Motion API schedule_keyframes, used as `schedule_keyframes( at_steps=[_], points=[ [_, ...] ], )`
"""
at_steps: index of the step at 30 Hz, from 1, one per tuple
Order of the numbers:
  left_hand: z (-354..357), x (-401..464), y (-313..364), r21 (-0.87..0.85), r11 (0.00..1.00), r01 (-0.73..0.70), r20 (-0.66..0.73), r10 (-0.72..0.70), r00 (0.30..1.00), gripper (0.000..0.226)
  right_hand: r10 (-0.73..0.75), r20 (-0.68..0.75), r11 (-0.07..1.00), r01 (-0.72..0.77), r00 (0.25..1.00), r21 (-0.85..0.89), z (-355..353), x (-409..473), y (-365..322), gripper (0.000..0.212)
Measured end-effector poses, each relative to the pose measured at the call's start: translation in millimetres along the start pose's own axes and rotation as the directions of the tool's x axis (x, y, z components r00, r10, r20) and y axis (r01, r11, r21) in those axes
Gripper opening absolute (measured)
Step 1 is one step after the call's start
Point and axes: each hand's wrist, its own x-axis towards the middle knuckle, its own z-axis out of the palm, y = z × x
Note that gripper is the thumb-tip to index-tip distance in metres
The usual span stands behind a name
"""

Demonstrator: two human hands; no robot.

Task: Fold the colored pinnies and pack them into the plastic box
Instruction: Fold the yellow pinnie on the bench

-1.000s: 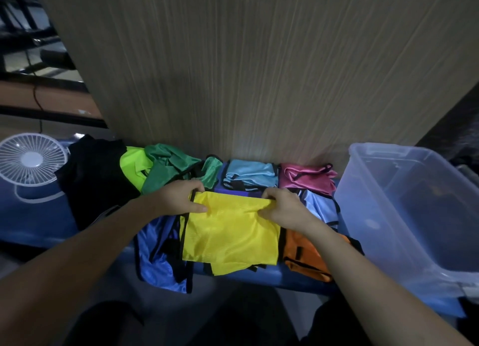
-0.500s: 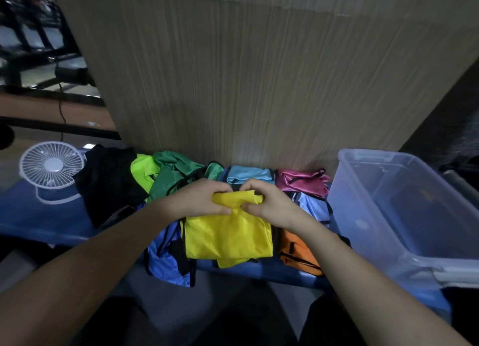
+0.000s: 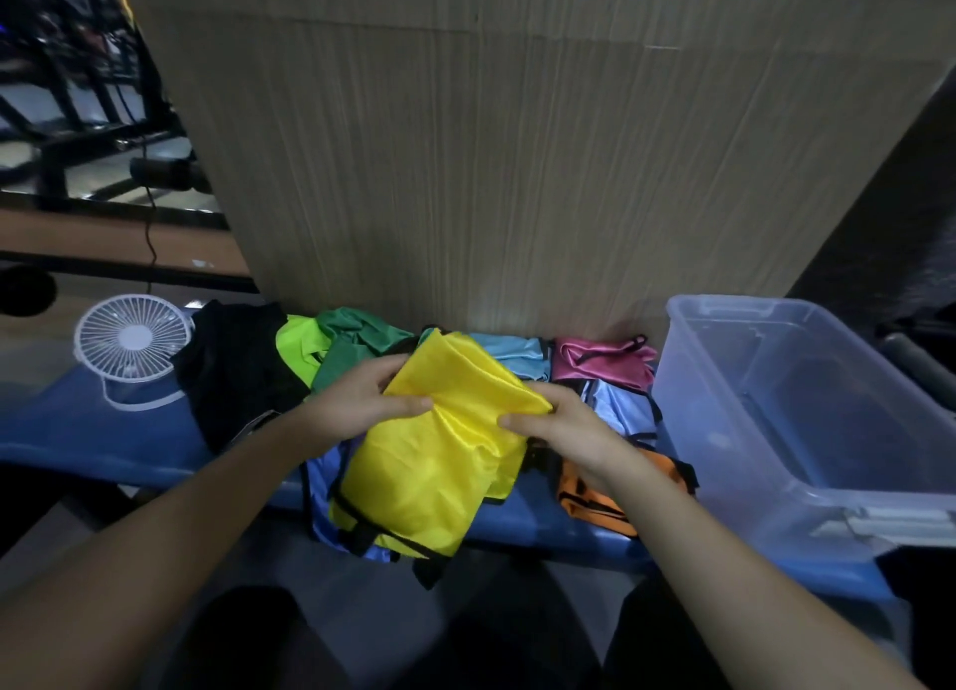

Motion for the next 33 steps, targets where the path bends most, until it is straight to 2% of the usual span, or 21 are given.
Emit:
schedule_keyframes(
  at_steps=[2, 4, 7, 10, 11, 14, 16, 19, 21, 23, 26, 29, 33],
  points=[
    [-1, 0, -10, -0.028, 0.998, 0.048, 0.028, -0.047, 0.998, 0.057, 0.021, -0.02, 0.996, -0.019, 1.0, 0.084, 2, 5, 1, 0.026],
    [-1, 2, -21, -0.029, 0.995, 0.096, 0.055, -0.094, 0.994, 0.07, 0.016, -0.021, 0.995, -0.014, 1.0, 0.099, 5, 11, 2, 0.026],
    [0, 7, -31, -0.03, 0.988, 0.151, 0.05, -0.149, 0.988, 0.074, -0.035, -0.048, 0.999, 0.033, 0.998, -0.041, 8, 21, 2, 0.016],
    [-1, 18, -38, -0.028, 0.992, 0.12, -0.022, -0.121, 0.992, 0.081, -0.087, -0.09, 0.976, 0.067, 0.992, -0.206, 8, 37, 7, 0.011],
    [-2, 23, -40, -0.01, 0.994, 0.112, -0.051, -0.112, 0.992, 0.077, -0.093, -0.1, 0.967, 0.066, 0.991, -0.248, 6, 43, 9, 0.01],
    [-4, 41, -47, 0.057, 0.992, 0.113, -0.109, -0.106, 0.988, 0.044, -0.096, -0.104, 0.936, 0.054, 0.99, -0.348, 1, 60, 11, 0.008],
    [-8, 55, -50, 0.091, 0.99, 0.112, -0.128, -0.1, 0.987, 0.027, -0.111, -0.115, 0.89, 0.047, 0.987, -0.454, -4, 72, 10, 0.015],
    [-15, 76, -51, 0.153, 0.979, 0.132, -0.132, -0.112, 0.985, 0.028, -0.126, -0.165, 0.834, 0.014, 0.978, -0.551, -11, 87, 11, 0.018],
    [-18, 87, -52, 0.166, 0.973, 0.16, -0.118, -0.141, 0.983, 0.024, -0.076, -0.182, 0.872, -0.023, 0.98, -0.488, -15, 95, 14, 0.016],
    [-15, 95, -55, 0.159, 0.971, 0.177, -0.118, -0.16, 0.98, 0.02, 0.01, -0.189, 0.932, -0.078, 0.982, -0.354, -17, 99, 17, 0.006],
    [-9, 97, -61, 0.07, 0.97, 0.234, -0.096, -0.227, 0.969, 0.023, 0.122, -0.162, 0.977, -0.147, 0.979, -0.154, -18, 101, 21, 0.016],
    [-8, 93, -63, -0.036, 0.965, 0.261, -0.031, -0.262, 0.965, 0.032, 0.143, -0.132, 0.981, -0.158, 0.981, -0.115, -19, 98, 23, 0.018],
    [-10, 80, -64, -0.051, 0.977, 0.209, 0.007, -0.209, 0.978, 0.034, 0.07, -0.114, 0.983, -0.088, 0.991, -0.161, -17, 84, 22, 0.005]
  ],
)
